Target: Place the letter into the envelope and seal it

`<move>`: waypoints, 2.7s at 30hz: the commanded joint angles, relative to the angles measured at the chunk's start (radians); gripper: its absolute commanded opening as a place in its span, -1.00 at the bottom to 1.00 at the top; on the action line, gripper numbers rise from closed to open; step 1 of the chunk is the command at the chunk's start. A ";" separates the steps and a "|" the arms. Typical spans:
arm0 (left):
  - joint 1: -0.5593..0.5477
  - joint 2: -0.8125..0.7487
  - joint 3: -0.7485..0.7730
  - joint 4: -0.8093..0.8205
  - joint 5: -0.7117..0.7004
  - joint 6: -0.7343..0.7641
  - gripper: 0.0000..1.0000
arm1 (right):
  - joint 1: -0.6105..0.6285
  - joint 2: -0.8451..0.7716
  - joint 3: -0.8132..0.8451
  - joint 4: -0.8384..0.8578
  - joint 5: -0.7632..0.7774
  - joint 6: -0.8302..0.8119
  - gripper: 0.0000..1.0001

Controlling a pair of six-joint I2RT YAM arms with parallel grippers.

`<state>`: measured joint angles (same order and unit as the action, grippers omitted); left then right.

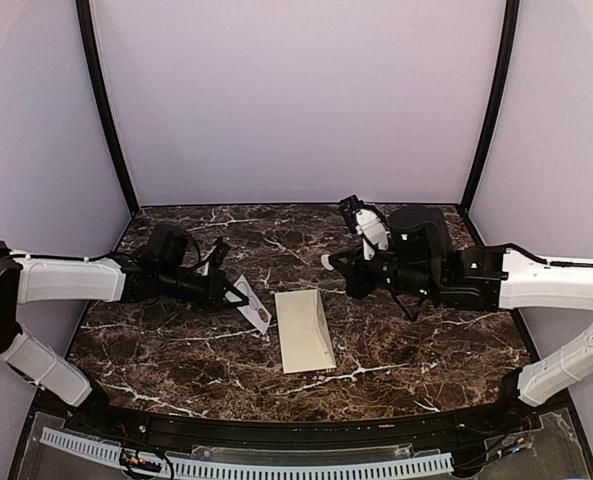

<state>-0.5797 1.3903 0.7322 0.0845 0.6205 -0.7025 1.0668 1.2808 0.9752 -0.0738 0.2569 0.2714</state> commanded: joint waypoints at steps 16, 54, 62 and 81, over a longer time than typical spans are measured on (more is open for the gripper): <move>0.155 0.189 0.146 -0.370 -0.196 0.329 0.51 | -0.098 -0.050 -0.129 0.020 -0.062 0.089 -1.00; -0.183 0.787 0.843 -0.304 0.032 0.509 -0.18 | -0.146 -0.123 -0.313 0.069 -0.121 0.145 -1.00; -0.182 0.797 0.782 -0.306 -0.018 0.512 -0.33 | -0.140 -0.026 -0.279 0.111 -0.169 0.109 -1.00; -0.163 0.796 0.658 -0.296 0.001 0.332 -0.44 | -0.037 0.306 -0.116 0.203 -0.129 -0.045 -1.00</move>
<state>-0.7506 2.1895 1.4471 -0.1364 0.6205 -0.2905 1.0088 1.5337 0.8120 0.0795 0.1112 0.2771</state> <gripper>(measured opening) 0.284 0.002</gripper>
